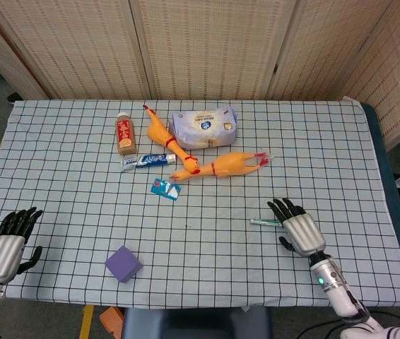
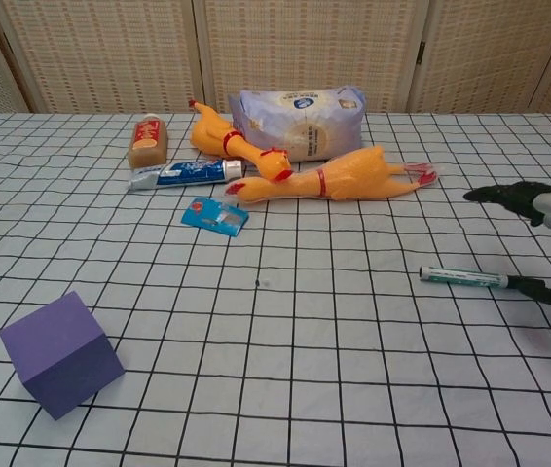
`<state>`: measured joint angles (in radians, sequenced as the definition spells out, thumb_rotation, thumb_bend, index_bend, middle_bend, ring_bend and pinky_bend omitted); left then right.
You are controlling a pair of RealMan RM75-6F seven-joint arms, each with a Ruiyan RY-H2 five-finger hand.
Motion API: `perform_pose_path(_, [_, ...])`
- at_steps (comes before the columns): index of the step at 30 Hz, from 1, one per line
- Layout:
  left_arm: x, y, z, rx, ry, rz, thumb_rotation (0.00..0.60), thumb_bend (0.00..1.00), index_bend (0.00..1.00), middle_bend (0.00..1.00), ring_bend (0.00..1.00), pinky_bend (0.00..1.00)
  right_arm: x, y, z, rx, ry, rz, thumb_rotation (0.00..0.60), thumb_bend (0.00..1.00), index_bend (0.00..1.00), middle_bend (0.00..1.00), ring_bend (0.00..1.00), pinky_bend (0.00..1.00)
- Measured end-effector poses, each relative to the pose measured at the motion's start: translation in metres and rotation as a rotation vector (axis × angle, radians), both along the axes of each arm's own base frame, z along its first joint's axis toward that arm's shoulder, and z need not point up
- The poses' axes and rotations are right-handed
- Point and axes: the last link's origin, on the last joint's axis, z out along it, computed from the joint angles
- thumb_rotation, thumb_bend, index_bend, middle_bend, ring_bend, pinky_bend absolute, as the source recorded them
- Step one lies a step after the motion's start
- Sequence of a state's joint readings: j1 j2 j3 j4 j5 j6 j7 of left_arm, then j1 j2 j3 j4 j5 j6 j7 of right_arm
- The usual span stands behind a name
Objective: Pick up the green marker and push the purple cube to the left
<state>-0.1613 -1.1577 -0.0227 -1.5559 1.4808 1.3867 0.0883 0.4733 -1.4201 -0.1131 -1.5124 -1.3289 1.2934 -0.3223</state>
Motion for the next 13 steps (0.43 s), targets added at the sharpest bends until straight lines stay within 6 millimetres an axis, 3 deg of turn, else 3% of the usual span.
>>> perform_pose_path(7, [0.001,-0.001,0.002,0.034,0.014,-0.010,0.600,0.44,0.00,0.00,0.00,0.05,-0.015,0.040,0.076,-0.238,-0.098,0.042,0.600,0.18,0.00,0.00,0.00,0.09])
perform_pose_path(10, [0.004,-0.003,0.001,0.050,0.013,-0.034,0.600,0.44,0.00,0.00,0.00,0.05,-0.032,0.063,0.097,-0.331,-0.142,0.022,0.600,0.18,0.00,0.00,0.00,0.09])
perform_pose_path(13, [0.007,-0.004,0.000,0.064,0.016,-0.065,0.600,0.44,0.00,0.00,0.00,0.05,-0.047,0.069,0.108,-0.354,-0.152,0.007,0.600,0.18,0.00,0.00,0.00,0.09])
